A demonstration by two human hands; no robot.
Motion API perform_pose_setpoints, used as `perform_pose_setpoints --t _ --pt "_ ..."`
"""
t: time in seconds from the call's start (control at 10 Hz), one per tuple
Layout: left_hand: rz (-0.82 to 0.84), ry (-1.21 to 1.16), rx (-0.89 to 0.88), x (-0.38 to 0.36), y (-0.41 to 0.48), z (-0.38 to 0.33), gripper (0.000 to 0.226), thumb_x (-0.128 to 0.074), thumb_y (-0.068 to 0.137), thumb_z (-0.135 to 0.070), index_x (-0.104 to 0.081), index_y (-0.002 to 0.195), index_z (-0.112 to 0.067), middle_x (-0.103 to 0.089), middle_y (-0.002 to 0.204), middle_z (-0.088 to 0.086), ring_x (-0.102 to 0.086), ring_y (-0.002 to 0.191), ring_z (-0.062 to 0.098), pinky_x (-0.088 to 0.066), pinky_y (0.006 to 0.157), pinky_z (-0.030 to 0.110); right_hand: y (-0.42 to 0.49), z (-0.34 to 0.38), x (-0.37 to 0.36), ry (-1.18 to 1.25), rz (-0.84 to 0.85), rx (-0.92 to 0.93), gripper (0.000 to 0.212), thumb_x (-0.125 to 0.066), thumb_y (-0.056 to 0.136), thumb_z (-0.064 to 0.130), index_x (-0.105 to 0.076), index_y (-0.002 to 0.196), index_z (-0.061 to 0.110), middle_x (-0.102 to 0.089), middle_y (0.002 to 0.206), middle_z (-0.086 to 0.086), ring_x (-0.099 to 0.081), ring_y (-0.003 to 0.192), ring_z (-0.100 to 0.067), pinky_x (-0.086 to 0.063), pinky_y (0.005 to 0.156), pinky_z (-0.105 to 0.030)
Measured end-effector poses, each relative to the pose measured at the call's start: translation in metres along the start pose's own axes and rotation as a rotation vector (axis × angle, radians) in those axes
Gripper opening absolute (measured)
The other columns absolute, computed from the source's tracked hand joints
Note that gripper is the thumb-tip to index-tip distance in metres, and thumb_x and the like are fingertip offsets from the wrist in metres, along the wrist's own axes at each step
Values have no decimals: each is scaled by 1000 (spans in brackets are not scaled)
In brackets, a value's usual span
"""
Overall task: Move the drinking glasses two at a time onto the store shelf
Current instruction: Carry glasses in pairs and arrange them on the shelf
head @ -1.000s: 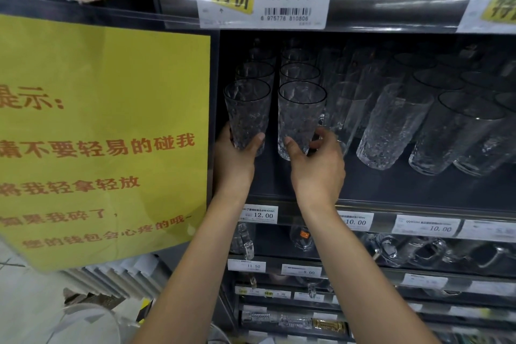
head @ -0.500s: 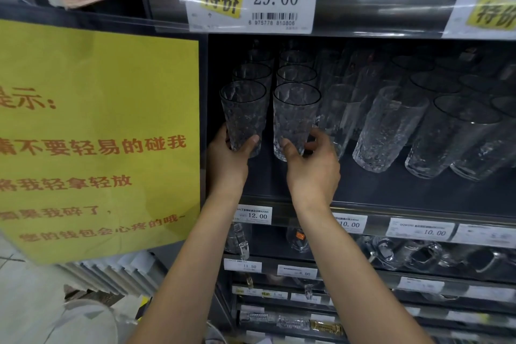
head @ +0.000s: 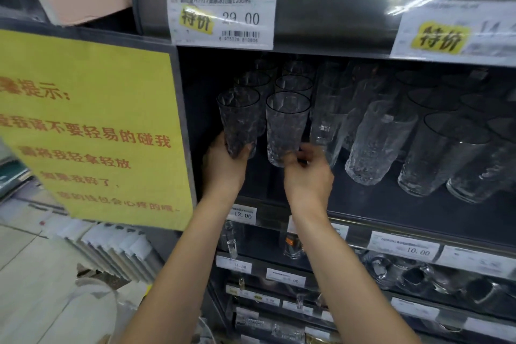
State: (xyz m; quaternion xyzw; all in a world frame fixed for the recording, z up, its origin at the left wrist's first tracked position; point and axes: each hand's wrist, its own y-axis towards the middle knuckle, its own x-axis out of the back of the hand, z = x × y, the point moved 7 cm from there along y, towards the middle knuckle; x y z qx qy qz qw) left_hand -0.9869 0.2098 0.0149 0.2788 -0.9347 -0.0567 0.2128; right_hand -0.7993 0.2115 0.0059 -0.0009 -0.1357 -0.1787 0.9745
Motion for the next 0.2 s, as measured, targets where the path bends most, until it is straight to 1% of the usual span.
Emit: perform_pose_setpoints --t 0.1,0.2 --pt "-11 36 3 -4 -8 2 40 -64 92 -31 -57 130 -20 -63 125 0 -59 110 16 -47 89 29 3 -5 10 57 42 6 22 -57 93 20 -67 112 23 -57 79 24 -55 79 -5 -40 77 -22" --pt "-8 73 -9 -8 -20 0 49 -60 88 -46 -53 133 -27 -60 128 -1 -59 117 21 -51 96 44 2 -6 26 103 56 25 16 -59 91 19 -70 101 25 -60 77 23 -56 75 4 -40 73 -19"
